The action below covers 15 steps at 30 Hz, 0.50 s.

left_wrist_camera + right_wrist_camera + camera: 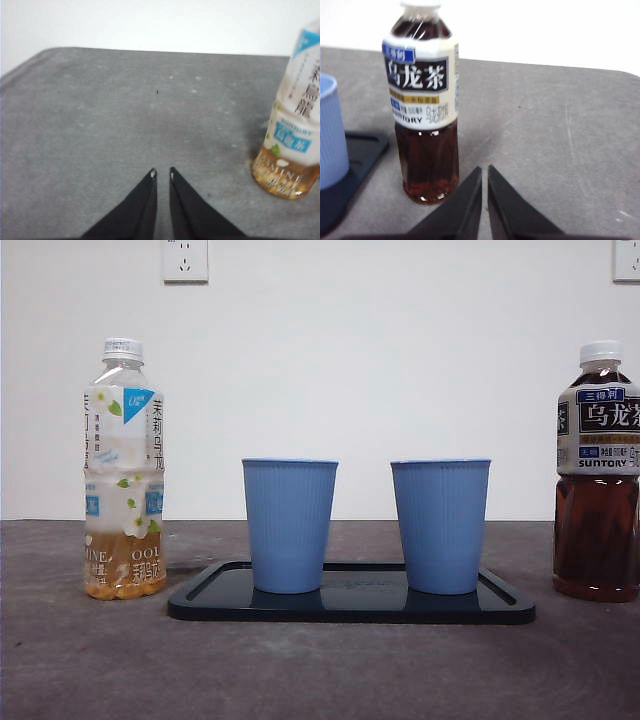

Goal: Pour the drink into the cup

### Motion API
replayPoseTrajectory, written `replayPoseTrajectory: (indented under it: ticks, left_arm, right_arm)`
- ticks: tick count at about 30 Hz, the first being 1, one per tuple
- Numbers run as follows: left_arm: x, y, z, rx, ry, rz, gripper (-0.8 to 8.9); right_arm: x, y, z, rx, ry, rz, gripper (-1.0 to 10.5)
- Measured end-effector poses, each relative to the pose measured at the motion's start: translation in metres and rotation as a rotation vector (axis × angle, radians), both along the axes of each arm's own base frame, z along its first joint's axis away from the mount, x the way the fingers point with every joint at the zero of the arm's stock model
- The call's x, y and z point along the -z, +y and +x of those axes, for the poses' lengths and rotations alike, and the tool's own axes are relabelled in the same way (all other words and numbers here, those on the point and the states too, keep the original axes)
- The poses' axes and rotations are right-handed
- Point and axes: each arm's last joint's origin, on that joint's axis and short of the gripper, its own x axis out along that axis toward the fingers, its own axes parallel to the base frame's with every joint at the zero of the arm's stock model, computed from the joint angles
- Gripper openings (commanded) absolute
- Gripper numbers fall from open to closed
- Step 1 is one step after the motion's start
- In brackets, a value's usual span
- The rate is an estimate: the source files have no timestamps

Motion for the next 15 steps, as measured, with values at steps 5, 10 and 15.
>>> replayPoseTrajectory:
  ticks: [5, 10, 15]
  left_arm:
    - [0.0, 0.0, 0.0, 0.007, 0.001, 0.041, 0.38]
    - [0.0, 0.0, 0.0, 0.001, 0.0, 0.007, 0.37]
    - [-0.0003, -0.0001, 0.0, -0.021, -0.008, -0.17, 0.14]
  right_arm:
    - [-0.0001, 0.0, 0.0, 0.008, 0.003, 0.083, 0.2]
    - [-0.0001, 0.001, -0.0001, -0.019, 0.009, 0.146, 0.2]
    - [-0.0001, 0.0025, -0.0002, -0.065, 0.015, 0.187, 0.1]
